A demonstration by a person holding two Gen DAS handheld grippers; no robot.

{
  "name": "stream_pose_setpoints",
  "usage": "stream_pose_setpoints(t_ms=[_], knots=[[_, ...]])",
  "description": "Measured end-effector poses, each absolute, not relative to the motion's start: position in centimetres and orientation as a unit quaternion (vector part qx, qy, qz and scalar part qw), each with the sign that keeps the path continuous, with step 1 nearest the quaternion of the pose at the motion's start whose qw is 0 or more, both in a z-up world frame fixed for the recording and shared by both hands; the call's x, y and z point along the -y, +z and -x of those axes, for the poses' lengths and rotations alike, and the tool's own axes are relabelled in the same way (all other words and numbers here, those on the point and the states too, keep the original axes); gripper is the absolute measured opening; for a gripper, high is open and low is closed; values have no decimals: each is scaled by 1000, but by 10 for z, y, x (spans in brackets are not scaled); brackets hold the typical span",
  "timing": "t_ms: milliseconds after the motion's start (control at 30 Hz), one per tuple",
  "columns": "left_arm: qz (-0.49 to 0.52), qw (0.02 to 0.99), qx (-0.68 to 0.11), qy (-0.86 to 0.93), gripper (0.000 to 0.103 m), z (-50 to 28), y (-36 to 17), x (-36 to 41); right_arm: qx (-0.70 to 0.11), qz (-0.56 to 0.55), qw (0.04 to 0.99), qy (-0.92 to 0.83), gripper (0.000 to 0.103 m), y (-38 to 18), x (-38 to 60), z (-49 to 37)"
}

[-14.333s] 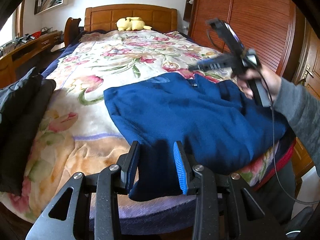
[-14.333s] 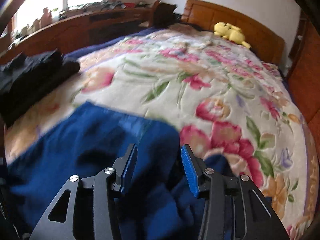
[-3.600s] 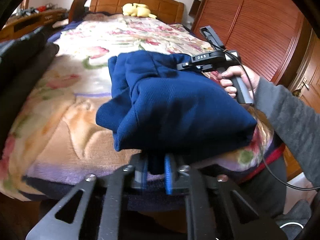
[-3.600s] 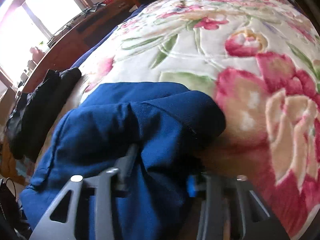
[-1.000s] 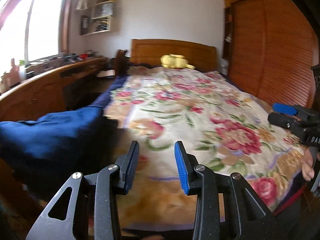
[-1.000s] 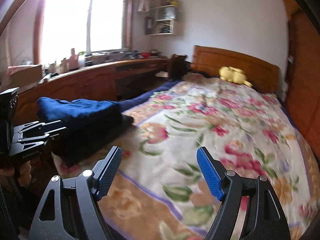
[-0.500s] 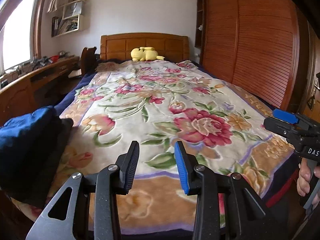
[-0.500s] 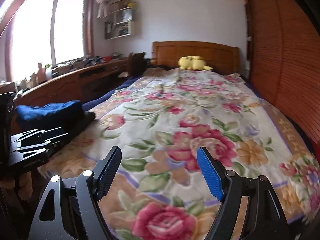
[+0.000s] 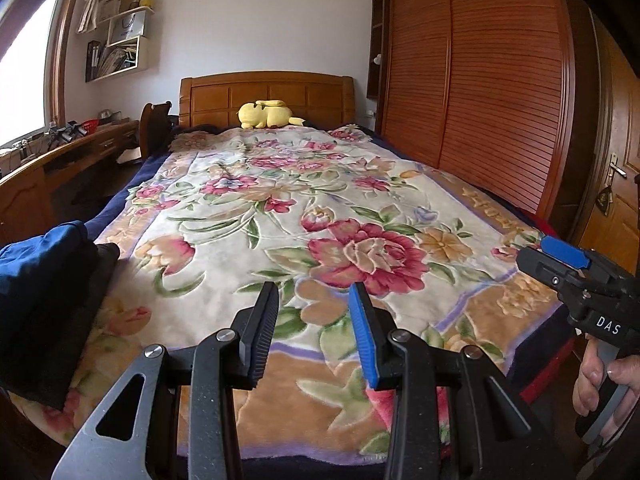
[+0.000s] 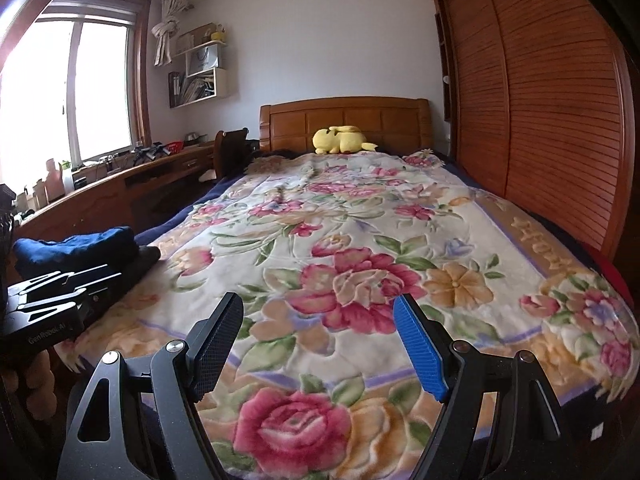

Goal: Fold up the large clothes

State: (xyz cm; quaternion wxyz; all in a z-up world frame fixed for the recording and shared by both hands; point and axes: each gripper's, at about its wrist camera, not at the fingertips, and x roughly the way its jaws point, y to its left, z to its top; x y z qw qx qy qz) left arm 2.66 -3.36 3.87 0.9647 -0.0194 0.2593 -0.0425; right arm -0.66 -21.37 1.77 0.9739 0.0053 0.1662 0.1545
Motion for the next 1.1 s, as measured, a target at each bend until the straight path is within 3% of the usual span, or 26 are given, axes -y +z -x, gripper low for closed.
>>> stream_pose_setpoints(t_ms=[1100], knots=[[20,966,-255,-38,38,-20,41,37,-160,-10,974,162,79,10,225,-10]])
